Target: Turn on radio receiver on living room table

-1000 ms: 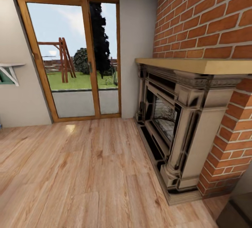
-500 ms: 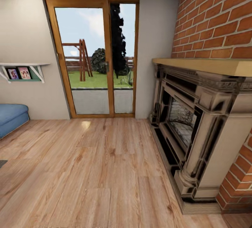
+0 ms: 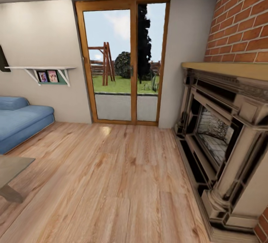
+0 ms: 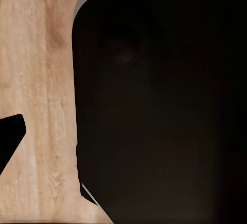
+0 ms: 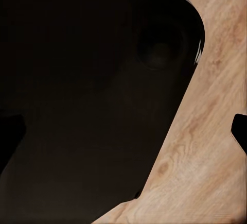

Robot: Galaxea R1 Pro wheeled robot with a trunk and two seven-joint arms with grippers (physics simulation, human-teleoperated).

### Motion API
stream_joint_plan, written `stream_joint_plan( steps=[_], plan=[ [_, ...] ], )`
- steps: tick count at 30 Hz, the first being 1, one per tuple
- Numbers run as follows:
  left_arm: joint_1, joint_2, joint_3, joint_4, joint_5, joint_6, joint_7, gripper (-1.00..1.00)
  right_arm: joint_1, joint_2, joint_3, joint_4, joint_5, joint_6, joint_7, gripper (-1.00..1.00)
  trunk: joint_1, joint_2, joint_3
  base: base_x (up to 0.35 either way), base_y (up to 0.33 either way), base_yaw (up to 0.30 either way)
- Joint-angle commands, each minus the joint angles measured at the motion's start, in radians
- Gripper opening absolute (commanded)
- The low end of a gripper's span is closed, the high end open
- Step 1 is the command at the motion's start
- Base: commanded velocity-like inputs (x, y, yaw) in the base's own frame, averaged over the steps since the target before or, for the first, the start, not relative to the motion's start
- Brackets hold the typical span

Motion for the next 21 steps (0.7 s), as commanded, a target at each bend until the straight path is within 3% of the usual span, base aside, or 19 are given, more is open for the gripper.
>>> stream_joint_plan(
  steps=[1, 21],
  plan=[
    [0.0, 0.0, 0.0, 0.0, 0.0, 0.0, 0.0, 1.0, 0.0, 0.0, 0.0, 0.0, 0.0, 0.0, 0.0, 1.0, 0.0, 0.0, 0.0, 0.0, 0.0, 0.292],
    [0.0, 0.0, 0.0, 0.0, 0.0, 0.0, 0.0, 1.0, 0.0, 0.0, 0.0, 0.0, 0.0, 0.0, 0.0, 1.0, 0.0, 0.0, 0.0, 0.0, 0.0, 0.292]
  ],
)
